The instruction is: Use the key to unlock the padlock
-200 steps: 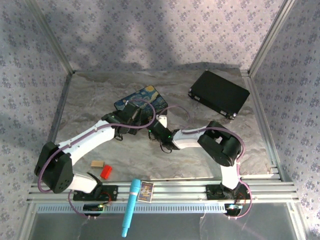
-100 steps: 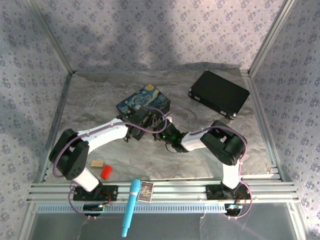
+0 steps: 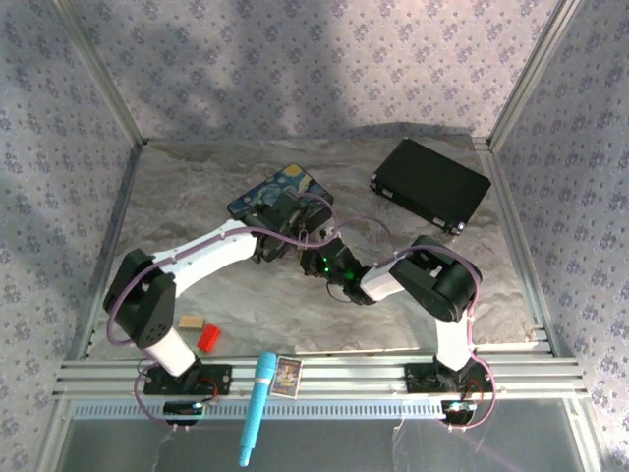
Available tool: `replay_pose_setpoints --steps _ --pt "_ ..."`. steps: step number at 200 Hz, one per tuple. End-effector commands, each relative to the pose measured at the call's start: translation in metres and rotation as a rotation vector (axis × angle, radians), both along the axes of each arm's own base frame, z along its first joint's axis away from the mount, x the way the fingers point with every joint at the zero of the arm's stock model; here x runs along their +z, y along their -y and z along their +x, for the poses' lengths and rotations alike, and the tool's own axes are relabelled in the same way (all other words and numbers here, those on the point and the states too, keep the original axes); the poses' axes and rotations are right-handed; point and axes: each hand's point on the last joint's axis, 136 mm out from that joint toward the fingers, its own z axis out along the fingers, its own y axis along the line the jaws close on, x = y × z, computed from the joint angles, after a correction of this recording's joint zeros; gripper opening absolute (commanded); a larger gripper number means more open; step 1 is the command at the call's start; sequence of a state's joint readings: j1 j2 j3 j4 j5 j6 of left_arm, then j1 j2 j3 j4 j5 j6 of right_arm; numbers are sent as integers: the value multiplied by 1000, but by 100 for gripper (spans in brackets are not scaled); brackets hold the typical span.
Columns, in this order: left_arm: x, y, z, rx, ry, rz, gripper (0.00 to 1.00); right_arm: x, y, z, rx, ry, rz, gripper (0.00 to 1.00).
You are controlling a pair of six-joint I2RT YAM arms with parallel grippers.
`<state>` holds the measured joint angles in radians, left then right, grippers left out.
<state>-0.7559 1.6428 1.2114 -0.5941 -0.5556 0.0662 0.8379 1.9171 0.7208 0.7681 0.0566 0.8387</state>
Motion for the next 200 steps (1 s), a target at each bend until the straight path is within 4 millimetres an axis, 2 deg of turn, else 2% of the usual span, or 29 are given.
replay_pose_setpoints --steps 1,48,91,102,148,200 --pt "-19 -3 2 -18 -41 118 80 -20 -3 -15 7 -69 47 3" --pt "-42 -5 0 -41 -110 165 69 -16 -7 -15 8 -61 81 1" --pt "-62 -12 -8 -52 -164 214 55 -5 -10 -9 -9 -36 172 0" --pt "-65 -13 -10 -53 -172 219 48 -3 -12 -6 -15 -35 199 0" --pt "-78 -17 -21 -72 -215 222 43 13 -20 3 -44 6 276 0" --pt "-80 -17 -25 -78 -225 207 43 14 -31 8 -76 -32 438 0"
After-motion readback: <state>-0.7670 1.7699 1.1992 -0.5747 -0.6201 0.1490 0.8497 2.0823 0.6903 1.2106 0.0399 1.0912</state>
